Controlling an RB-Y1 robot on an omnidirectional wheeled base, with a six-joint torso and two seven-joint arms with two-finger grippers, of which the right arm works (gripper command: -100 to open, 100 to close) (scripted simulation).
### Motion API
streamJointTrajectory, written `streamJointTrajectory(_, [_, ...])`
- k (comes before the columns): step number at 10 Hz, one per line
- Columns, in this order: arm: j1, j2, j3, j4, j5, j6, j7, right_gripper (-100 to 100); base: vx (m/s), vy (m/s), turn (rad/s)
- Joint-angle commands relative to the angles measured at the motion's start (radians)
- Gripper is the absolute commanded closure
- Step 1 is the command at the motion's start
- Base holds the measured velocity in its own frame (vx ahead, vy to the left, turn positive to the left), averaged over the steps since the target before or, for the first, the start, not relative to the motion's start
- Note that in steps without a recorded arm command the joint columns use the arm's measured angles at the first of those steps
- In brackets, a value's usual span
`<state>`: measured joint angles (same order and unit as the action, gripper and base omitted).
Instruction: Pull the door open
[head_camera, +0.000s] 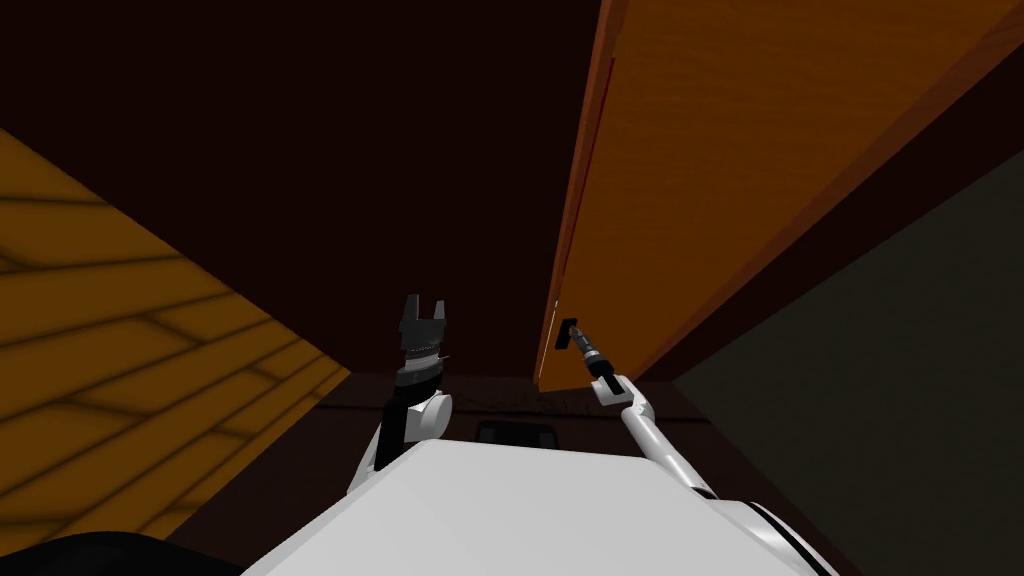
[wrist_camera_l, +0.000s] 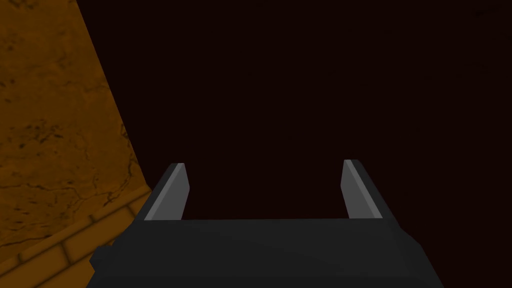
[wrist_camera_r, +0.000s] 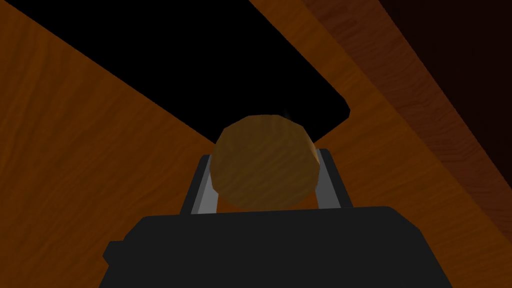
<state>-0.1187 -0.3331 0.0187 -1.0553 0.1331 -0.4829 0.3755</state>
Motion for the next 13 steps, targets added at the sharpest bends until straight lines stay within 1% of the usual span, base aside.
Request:
streamJointTrajectory(1, [-0.004,0.003,0.003,0.005,-0.026,0.000,-0.050,100,-0.052,-0.036,0.071])
streamJointTrajectory(2, [-0.009,0.004,0.004,0.011,-0.051,0.000,-0.076,100,-0.083,-0.073,0.148])
streamJointTrajectory(3, [-0.009,0.004,0.004,0.011,-0.051,0.000,-0.091,100,-0.060,-0.055,0.072])
streamJointTrajectory(4, [-0.014,0.005,0.005,0.017,-0.075,0.000,-0.126,100,-0.054,-0.045,0.078])
streamJointTrajectory(5, [-0.014,0.005,0.005,0.017,-0.075,0.000,-0.130,100,-0.042,-0.031,0.054])
streamJointTrajectory(6, [-0.019,0.006,0.006,0.022,-0.100,0.001,-0.170,100,-0.054,-0.033,0.089])
streamJointTrajectory(7, [-0.024,0.006,0.007,0.028,-0.124,0.001,-0.196,100,-0.088,-0.062,0.153])
streamJointTrajectory(8, [-0.024,0.006,0.007,0.028,-0.124,0.001,-0.209,100,-0.060,-0.052,0.075])
streamJointTrajectory(9, [-0.029,0.007,0.008,0.034,-0.151,0.001,-0.245,100,-0.056,-0.043,0.097])
streamJointTrajectory(10, [-0.029,0.007,0.008,0.034,-0.151,0.001,-0.250,100,-0.048,-0.034,0.060])
streamJointTrajectory(11, [-0.035,0.008,0.010,0.041,-0.177,0.002,-0.289,100,-0.057,-0.040,0.109])
streamJointTrajectory(12, [-0.040,0.009,0.011,0.047,-0.203,0.002,-0.314,100,-0.087,-0.068,0.165])
streamJointTrajectory(13, [-0.040,0.009,0.011,0.047,-0.203,0.002,-0.330,100,-0.063,-0.051,0.064])
